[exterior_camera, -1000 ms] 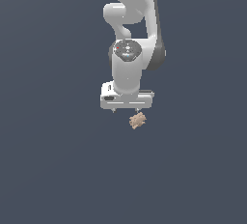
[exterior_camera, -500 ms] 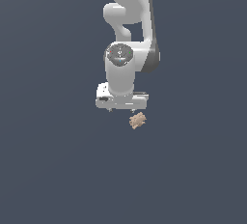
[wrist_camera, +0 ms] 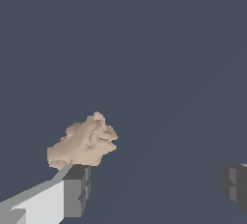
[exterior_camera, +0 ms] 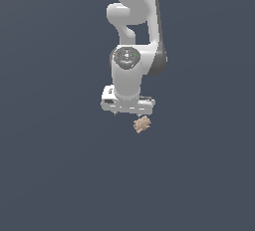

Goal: Pick up the object and move it to a goal position.

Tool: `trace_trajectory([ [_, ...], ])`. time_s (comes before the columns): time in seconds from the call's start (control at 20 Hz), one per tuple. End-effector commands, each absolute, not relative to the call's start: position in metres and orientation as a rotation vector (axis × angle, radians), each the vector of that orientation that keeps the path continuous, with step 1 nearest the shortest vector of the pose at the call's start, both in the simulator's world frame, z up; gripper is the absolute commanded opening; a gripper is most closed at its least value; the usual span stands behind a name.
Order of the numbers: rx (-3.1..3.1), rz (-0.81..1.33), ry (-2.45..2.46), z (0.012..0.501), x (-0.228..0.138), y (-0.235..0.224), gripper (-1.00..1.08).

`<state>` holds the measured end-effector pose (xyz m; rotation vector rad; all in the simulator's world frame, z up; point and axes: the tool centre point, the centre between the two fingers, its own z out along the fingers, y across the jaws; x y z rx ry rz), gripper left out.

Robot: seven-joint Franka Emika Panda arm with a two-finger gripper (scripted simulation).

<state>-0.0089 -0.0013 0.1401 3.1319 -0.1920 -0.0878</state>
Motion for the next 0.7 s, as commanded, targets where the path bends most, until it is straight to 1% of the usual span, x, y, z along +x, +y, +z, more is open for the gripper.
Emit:
trace_trajectory([
  [0.0,3.127,-0.085,-0.25,0.138,-0.009,0.002,1.0],
  [0.65,3.057,-0.058,-0.697,0.123,-0.011,0.027,1.0],
])
